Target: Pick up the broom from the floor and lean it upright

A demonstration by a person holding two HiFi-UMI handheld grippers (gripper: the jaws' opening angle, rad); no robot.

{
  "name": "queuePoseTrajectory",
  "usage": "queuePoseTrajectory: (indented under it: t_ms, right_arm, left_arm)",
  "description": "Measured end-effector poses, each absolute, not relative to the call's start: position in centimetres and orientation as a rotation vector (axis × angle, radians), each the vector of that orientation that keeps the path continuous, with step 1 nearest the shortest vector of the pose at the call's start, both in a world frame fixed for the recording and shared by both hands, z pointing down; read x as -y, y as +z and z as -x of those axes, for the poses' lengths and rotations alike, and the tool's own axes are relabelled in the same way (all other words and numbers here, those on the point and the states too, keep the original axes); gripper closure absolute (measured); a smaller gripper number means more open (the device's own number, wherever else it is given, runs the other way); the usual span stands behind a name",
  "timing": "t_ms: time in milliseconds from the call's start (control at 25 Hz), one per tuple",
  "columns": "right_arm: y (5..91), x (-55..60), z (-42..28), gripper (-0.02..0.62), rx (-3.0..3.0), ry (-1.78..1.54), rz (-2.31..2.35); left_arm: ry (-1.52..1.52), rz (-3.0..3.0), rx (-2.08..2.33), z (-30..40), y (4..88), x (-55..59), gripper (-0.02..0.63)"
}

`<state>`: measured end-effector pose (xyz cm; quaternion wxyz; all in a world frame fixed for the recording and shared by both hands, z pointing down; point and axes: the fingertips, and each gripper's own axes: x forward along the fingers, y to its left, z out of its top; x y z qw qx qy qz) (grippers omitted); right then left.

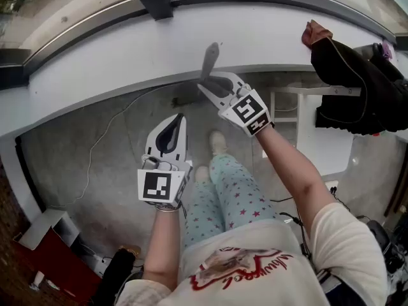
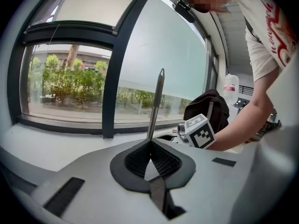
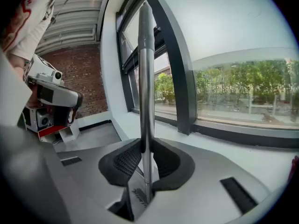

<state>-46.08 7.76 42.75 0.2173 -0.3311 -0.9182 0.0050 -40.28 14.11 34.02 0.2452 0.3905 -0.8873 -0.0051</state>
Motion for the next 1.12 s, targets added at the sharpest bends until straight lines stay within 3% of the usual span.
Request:
queuePoseTrajectory:
  t_ms: [280,560,880,1120]
  right_arm:
    - [45.2,-8.1,52.7,0.505,2.487,-0.107,0.979]
    - [45.5,-8.9,53.8,0.495,2.497,-0.102,0.951]
    - [42.2,-6.8,51.3,0.414,2.618,0.019,0.778]
    - [40.8,-5.1,46.0,0.413,2.680,0.128,0.624]
  left_arm:
    - [-0.027,-0.967,2.440,43.5,34.8,-15.3,0.586]
    - [-0.025,-0.891,2.470,44.2,34.9,-17.6,0.586]
    - [-0.017,-0.872,2.479,42.4,34.6,-19.3,0.586]
    - [-0.037,-0.862,2.559,39.8,33.4,-21.8,0.586]
